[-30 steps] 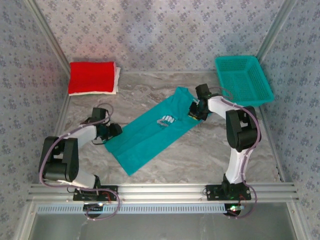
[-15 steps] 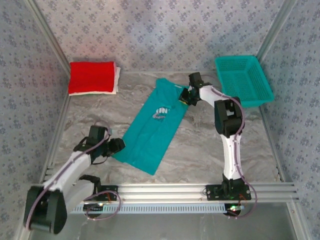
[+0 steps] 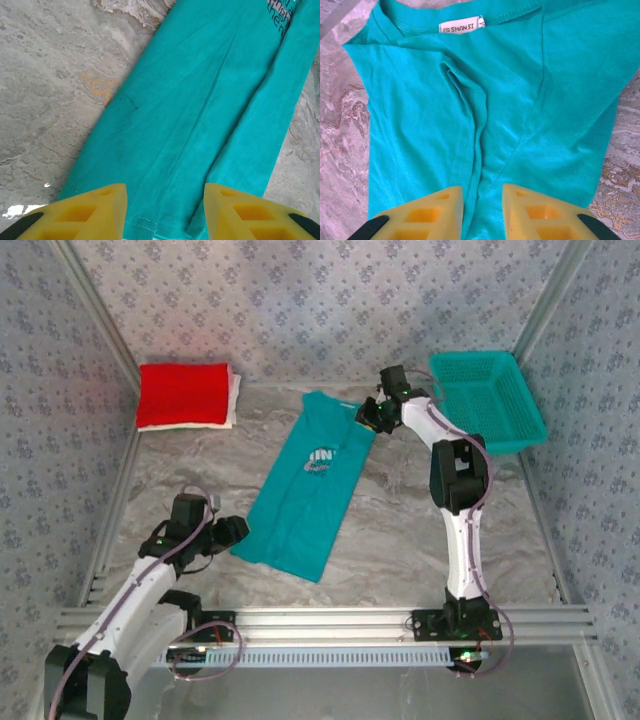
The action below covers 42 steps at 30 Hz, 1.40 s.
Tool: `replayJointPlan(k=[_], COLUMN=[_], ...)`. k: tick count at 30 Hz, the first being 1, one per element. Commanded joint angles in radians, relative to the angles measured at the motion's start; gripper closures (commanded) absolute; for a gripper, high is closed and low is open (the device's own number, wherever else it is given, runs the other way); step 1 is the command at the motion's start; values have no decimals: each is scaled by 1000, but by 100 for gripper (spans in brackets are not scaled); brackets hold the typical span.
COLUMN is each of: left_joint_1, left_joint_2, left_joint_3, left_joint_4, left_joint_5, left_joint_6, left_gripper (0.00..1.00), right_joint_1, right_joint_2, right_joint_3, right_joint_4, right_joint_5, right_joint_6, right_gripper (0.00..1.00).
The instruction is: Fold and stack the t-shirts
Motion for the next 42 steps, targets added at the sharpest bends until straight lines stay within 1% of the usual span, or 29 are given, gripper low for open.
replayJointPlan(k=[1,3,7,11,16,19,21,24,26,29,33,34,36,37,39,41,42], left_joint_1=[-6,-14,-44,-53,-87,-116,-119,-122,-125,-127,-127,-127,-127,-127,-127,-127,-127], left_joint_2=[401,485,585,632,660,690,731,767,791,823,835,835,838,837,837,837,836], left_joint_3=[224,284,359,341,338,345,360,343,338,337,321,318,312,311,310,308,306], left_joint_4=[247,257,264,323,363,386,376,419,438,443,456,457,459,458,455,455,455], left_joint_5=[14,7,-16,-22,-35,-45,-47,-47,-46,-50,-55,-57,-60,-61,-62,-63,-66], left_joint_6=[149,180,212,190,201,223,221,206,204,201,195,195,193,193,193,193,193], left_gripper=[61,63,64,65,64,63,63,63,63,63,63,63,63,63,63,63,63], right_joint_1=[0,-1,-4,-2,1,1,1,3,7,14,20,21,23,24,26,27,27], right_joint_2=[-7,65,190,242,312,372,405,431,441,454,458,458,464,468,481,493,495], right_joint_3=[3,98,277,337,420,486,521,534,539,560,572,572,574,578,593,613,614], right_joint_4=[68,34,-3,31,6,-10,-14,12,30,39,51,57,60,60,58,48,51], right_joint_5=[-52,-88,-124,-143,-132,-152,-168,-187,-196,-206,-201,-201,-189,-185,-187,-188,-185], right_joint_6=[-108,-113,-121,-104,-107,-106,-100,-95,-97,-105,-118,-120,-117,-116,-116,-108,-102], right_gripper=[66,66,65,61,51,49,48,48,48,51,59,59,53,53,56,62,66])
